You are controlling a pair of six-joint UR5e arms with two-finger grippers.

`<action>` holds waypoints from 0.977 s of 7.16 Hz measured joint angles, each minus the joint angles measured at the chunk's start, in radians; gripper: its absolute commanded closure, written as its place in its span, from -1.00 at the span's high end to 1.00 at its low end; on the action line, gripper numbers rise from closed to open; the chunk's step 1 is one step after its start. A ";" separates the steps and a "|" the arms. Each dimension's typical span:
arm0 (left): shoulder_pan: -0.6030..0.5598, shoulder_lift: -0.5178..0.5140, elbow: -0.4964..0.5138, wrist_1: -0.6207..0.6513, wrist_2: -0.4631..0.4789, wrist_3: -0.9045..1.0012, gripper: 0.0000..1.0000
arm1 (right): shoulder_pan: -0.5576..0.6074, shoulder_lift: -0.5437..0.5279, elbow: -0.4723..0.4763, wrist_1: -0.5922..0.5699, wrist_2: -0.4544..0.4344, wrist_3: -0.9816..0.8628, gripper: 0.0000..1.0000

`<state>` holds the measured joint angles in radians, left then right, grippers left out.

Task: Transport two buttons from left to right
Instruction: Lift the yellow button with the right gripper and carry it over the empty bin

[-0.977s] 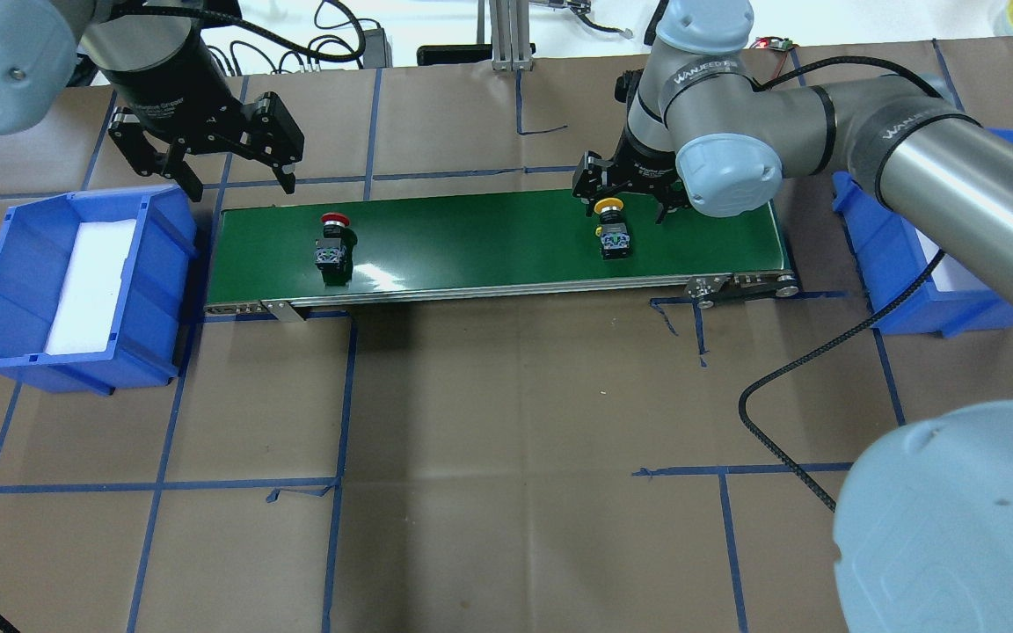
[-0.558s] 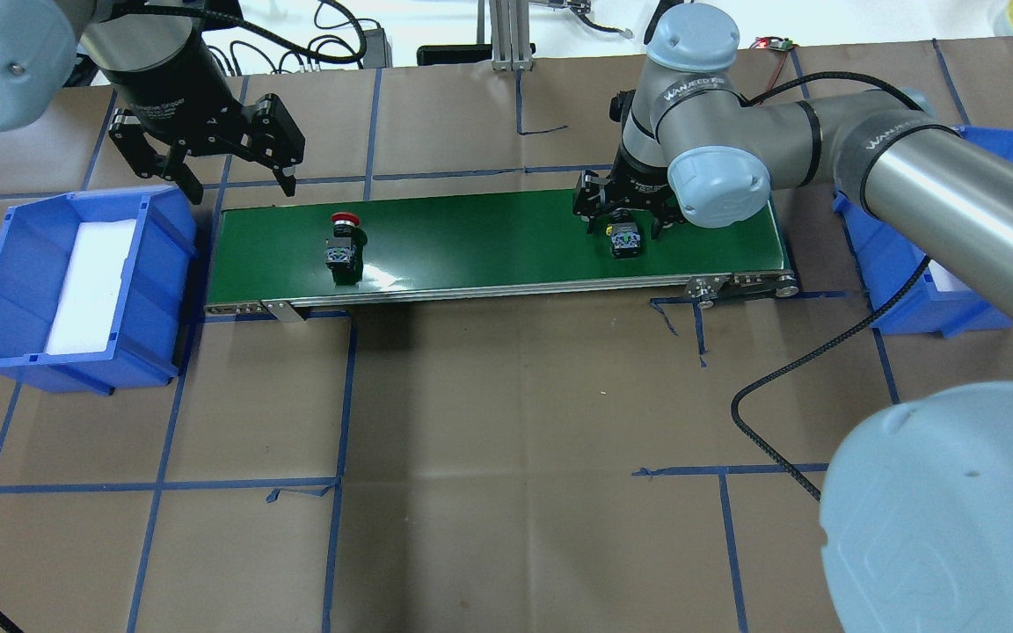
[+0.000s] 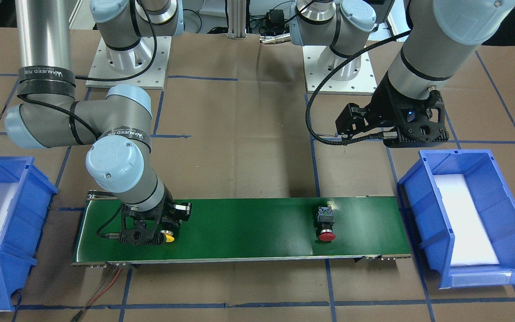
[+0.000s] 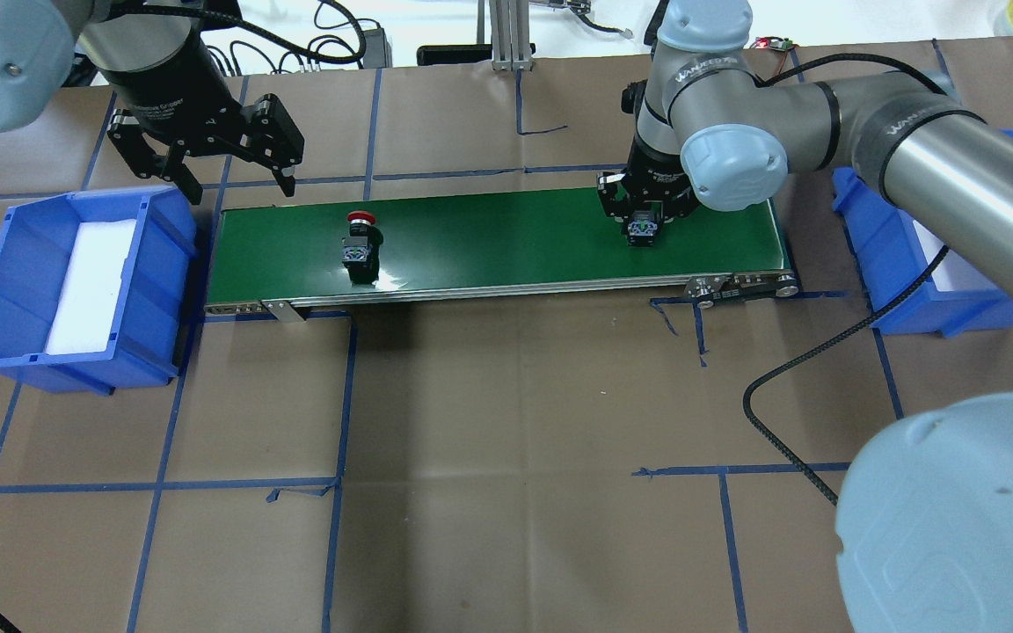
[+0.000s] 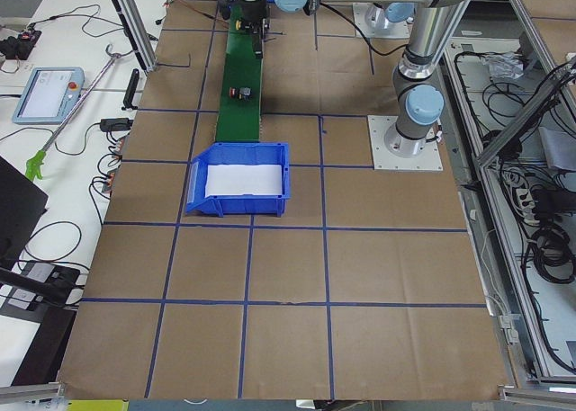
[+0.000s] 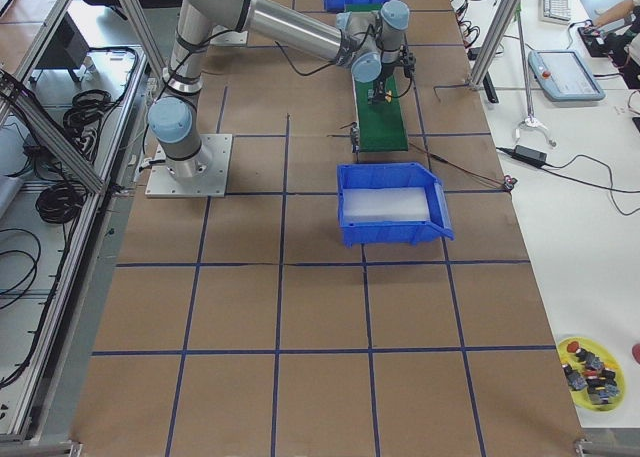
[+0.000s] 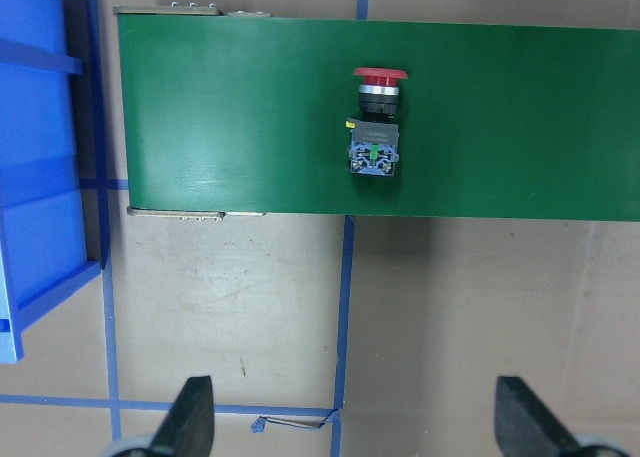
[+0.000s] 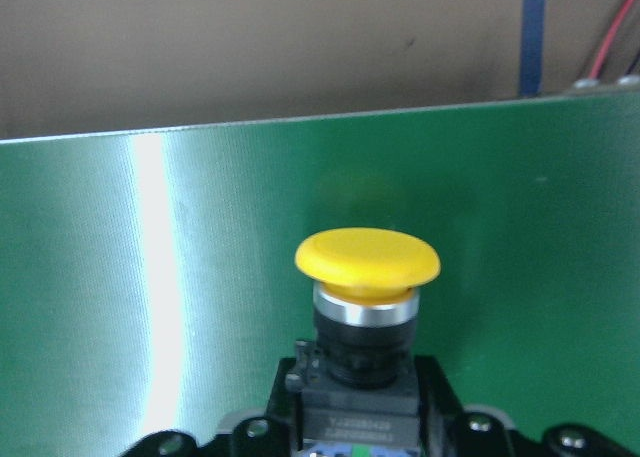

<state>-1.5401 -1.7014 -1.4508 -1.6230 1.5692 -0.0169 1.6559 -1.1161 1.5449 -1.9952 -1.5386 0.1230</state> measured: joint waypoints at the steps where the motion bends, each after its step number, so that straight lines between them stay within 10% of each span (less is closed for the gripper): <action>1: 0.000 0.001 0.000 0.000 0.000 0.000 1.00 | -0.035 -0.021 -0.051 0.060 -0.024 -0.036 -0.86; 7: 0.000 0.007 -0.005 0.000 0.002 0.000 1.00 | -0.504 -0.049 -0.219 0.207 -0.036 -0.643 -0.88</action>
<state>-1.5402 -1.6943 -1.4555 -1.6230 1.5712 -0.0169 1.1519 -1.1650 1.3261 -1.7878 -1.5749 -0.5204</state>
